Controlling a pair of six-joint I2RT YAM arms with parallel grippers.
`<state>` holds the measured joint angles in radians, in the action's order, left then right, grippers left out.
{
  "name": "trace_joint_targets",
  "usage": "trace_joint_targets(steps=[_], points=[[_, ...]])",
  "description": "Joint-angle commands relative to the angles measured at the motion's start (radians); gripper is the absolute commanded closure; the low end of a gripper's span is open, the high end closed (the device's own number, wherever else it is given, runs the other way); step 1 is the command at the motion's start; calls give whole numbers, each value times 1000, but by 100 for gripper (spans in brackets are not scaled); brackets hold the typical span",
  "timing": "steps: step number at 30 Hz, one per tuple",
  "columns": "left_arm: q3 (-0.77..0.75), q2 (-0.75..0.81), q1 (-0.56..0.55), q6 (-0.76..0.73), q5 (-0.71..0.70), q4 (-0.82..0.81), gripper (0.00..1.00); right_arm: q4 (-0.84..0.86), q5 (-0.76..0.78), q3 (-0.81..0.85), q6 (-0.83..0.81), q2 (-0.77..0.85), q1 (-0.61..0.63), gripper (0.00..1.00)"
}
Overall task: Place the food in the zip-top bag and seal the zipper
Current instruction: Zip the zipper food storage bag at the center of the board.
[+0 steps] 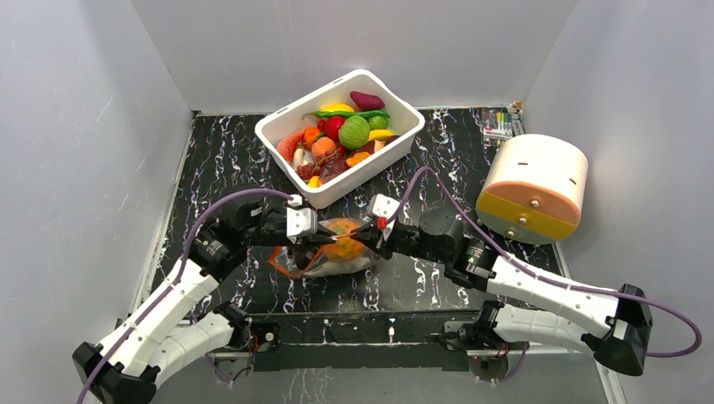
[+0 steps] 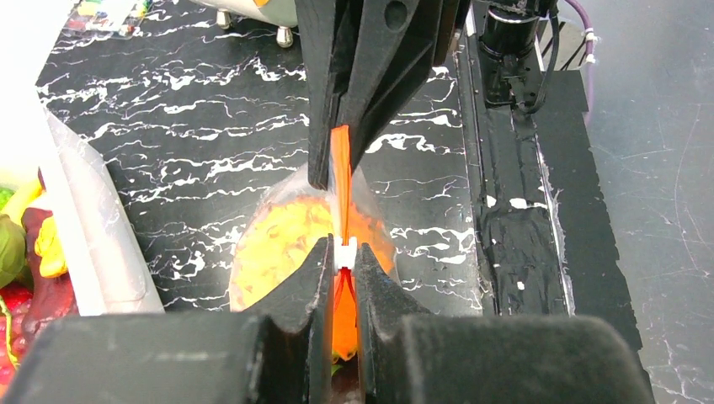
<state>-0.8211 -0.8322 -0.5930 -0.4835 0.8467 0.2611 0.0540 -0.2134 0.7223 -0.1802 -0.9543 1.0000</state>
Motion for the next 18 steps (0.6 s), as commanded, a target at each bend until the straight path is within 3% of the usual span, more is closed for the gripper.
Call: trace_joint_targets(steps=[1, 9, 11, 13, 15, 18], points=[[-33, 22, 5, 2, -9, 91, 100, -21, 187, 64, 37, 43, -13, 100], [-41, 59, 4, 54, -40, 78, 100, -20, 287, 17, 109, 137, -19, 100], [-42, 56, 3, 54, -39, 79, 100, -39, 219, 29, 84, 136, -21, 100], [-42, 48, 3, 59, -30, 70, 100, -84, 51, 54, 13, 127, -20, 100], [-44, 41, 3, 65, -15, 55, 100, -126, -88, 71, -44, 123, -20, 86], [-46, 29, 4, 72, -6, 31, 100, -126, -111, 76, -72, 126, -20, 65]])
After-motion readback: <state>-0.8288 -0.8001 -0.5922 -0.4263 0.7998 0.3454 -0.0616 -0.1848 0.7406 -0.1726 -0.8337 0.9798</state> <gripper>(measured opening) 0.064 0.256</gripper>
